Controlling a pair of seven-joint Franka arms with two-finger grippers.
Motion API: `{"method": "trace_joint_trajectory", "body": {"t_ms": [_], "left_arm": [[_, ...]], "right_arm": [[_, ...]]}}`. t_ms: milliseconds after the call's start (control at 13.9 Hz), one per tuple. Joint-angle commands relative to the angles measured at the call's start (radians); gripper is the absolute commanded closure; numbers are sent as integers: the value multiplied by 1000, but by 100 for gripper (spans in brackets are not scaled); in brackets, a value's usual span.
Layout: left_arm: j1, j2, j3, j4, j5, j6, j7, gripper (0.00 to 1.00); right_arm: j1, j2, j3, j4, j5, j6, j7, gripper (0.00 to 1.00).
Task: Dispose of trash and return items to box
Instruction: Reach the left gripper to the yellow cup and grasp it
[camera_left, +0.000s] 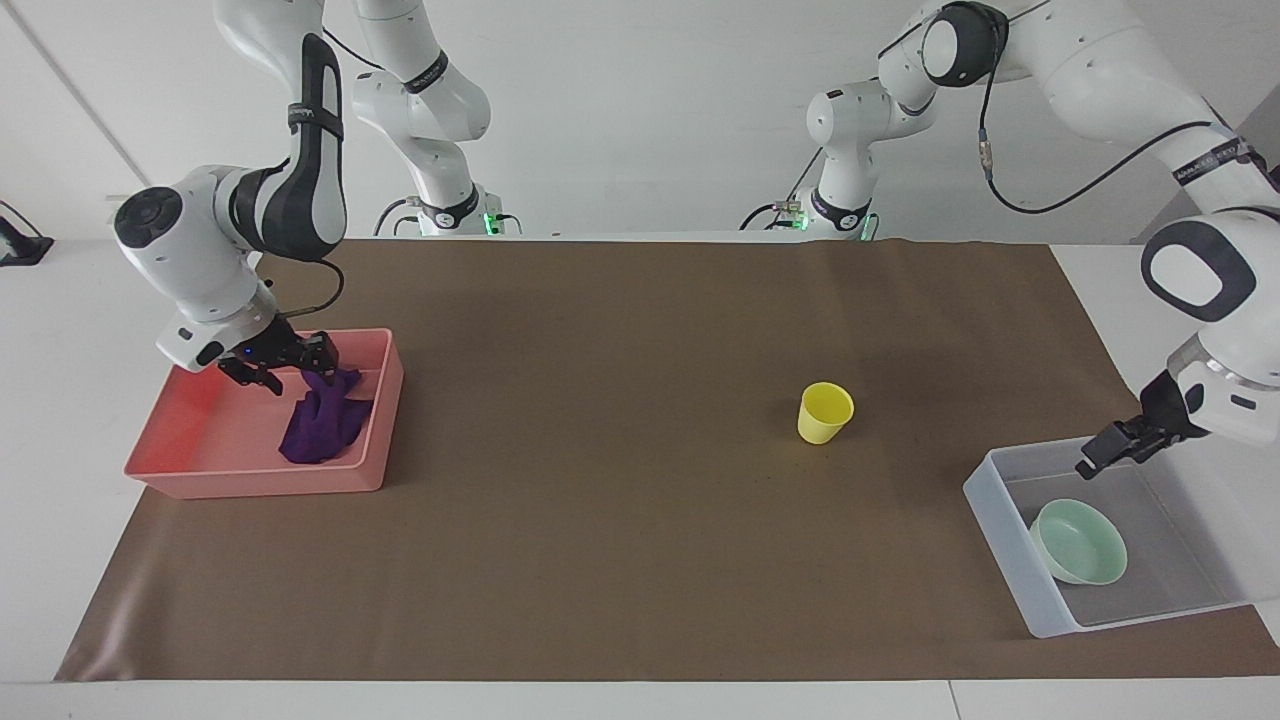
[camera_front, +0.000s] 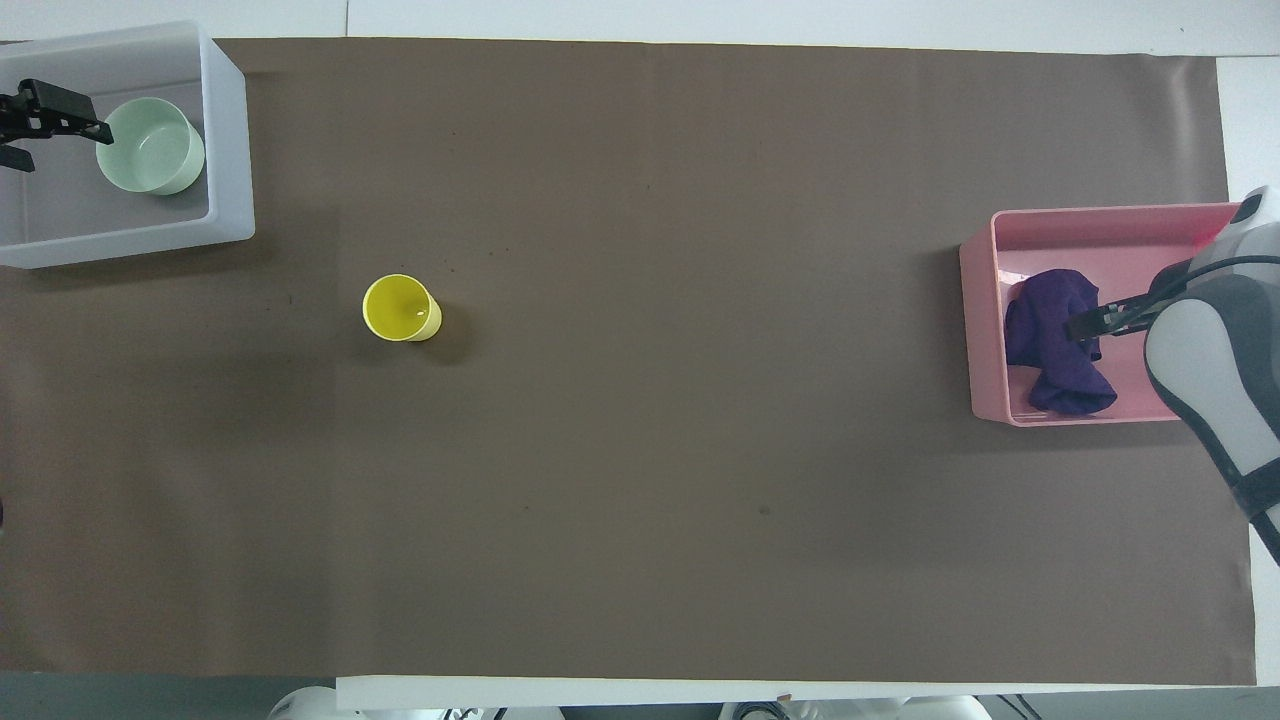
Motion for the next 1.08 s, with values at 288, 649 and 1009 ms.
{"method": "trace_joint_trajectory", "body": {"t_ms": [288, 649, 1009], "left_arm": [[-399, -284, 13, -608, 47, 287, -388, 0], [-420, -305, 11, -746, 47, 450, -385, 1], [-420, -310, 11, -793, 47, 500, -389, 86]], "right_arm": [[156, -8, 35, 199, -5, -230, 231, 1], [164, -12, 37, 380, -19, -456, 238, 1], [161, -57, 37, 449, -34, -608, 233, 1]]}}
